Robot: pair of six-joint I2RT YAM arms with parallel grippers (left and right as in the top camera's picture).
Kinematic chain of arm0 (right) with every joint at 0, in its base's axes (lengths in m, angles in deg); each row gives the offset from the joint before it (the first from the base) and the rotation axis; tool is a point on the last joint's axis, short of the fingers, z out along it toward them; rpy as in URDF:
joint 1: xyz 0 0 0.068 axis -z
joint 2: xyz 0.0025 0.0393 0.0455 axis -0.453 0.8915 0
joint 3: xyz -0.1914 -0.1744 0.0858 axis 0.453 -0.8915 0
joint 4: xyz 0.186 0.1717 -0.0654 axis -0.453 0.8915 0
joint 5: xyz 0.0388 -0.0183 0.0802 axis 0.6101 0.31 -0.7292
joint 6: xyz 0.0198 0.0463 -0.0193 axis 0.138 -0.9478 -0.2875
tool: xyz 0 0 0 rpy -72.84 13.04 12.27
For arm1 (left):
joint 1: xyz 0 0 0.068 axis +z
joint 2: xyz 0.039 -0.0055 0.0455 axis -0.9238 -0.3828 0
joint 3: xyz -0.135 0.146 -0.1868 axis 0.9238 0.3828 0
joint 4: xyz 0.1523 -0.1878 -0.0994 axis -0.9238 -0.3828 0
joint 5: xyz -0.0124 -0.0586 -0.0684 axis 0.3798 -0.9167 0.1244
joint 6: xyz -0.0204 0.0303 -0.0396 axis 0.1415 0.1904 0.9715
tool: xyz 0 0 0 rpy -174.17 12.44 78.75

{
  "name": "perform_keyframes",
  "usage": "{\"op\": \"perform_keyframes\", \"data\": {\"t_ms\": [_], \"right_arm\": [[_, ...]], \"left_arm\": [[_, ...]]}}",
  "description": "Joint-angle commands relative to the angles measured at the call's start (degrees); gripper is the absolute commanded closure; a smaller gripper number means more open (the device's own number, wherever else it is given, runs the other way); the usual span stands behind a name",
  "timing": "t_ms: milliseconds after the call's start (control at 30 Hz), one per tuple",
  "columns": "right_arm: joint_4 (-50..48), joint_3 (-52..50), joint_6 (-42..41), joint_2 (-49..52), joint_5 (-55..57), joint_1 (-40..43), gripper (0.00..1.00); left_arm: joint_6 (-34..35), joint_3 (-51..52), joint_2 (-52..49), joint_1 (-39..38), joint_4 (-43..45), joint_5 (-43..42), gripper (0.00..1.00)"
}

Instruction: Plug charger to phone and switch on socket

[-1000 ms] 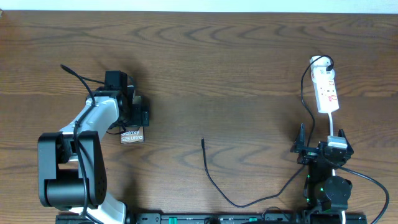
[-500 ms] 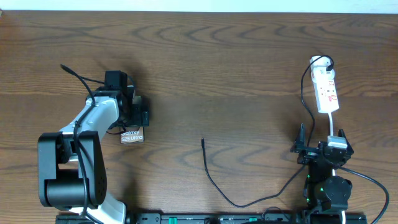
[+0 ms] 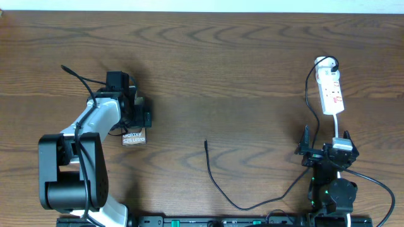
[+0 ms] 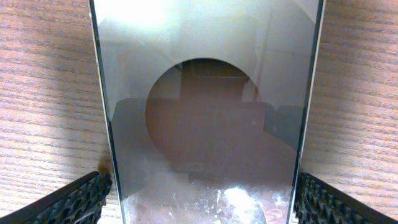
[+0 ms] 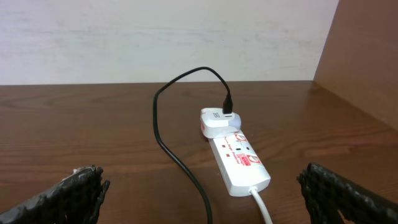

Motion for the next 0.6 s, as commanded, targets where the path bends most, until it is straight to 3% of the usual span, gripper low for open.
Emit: {"op": "perform_keyframes", "data": {"t_ms": [0,567], "right_arm": [[0.24,-0.07,0.46,-0.22,0.39,-1.01,0.01],[0.24,-0.07,0.46,-0.22,0.42,-1.01,0.01]], "left_arm": [[-0.35,1.73,-2.19,0.39,0.24,-3.21,0.05],[-0.39,1.29,-2.19,0.39,-1.77,-4.85,0.07]]}}
